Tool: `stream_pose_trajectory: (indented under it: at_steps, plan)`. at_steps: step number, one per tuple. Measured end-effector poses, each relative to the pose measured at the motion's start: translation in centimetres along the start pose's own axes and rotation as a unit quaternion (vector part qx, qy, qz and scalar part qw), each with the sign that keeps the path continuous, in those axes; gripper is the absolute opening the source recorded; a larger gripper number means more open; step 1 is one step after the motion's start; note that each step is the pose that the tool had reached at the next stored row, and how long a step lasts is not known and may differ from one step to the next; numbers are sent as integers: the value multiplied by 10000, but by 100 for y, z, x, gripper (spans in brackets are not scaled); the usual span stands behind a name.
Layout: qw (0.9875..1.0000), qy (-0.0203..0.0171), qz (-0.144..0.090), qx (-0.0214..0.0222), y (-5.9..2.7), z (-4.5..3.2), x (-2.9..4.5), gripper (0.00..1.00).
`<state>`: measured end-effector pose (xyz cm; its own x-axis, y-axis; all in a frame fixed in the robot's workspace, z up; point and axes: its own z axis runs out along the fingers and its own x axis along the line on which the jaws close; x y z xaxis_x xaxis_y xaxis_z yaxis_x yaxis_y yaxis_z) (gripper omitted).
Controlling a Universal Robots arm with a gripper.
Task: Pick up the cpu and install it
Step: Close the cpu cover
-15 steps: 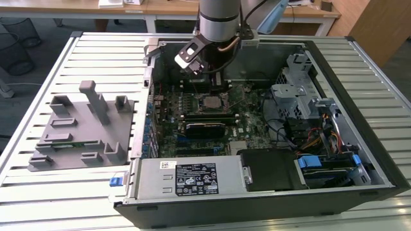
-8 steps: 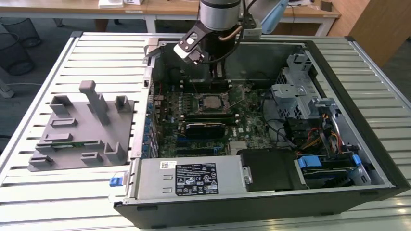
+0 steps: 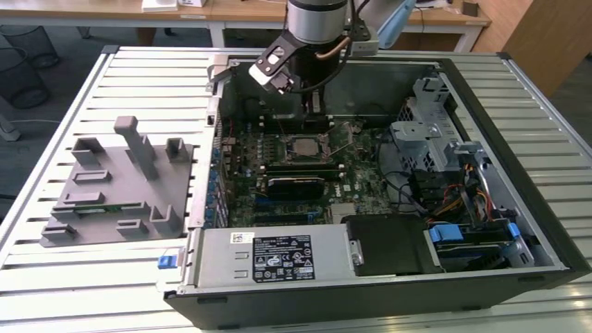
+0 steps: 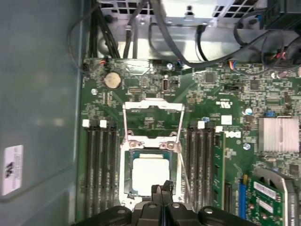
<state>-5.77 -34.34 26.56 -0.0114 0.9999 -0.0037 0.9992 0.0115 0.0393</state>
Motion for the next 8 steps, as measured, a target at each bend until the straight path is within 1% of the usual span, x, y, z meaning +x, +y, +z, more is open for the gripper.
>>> stream_pose_trajectory:
  at_steps: [1,3,8]
  plan:
    - [10000,0,1,0,0,0,-16,11]
    - [10000,1,1,-1,15,2,-23,11]
    - [10000,0,0,0,139,6,-25,11]
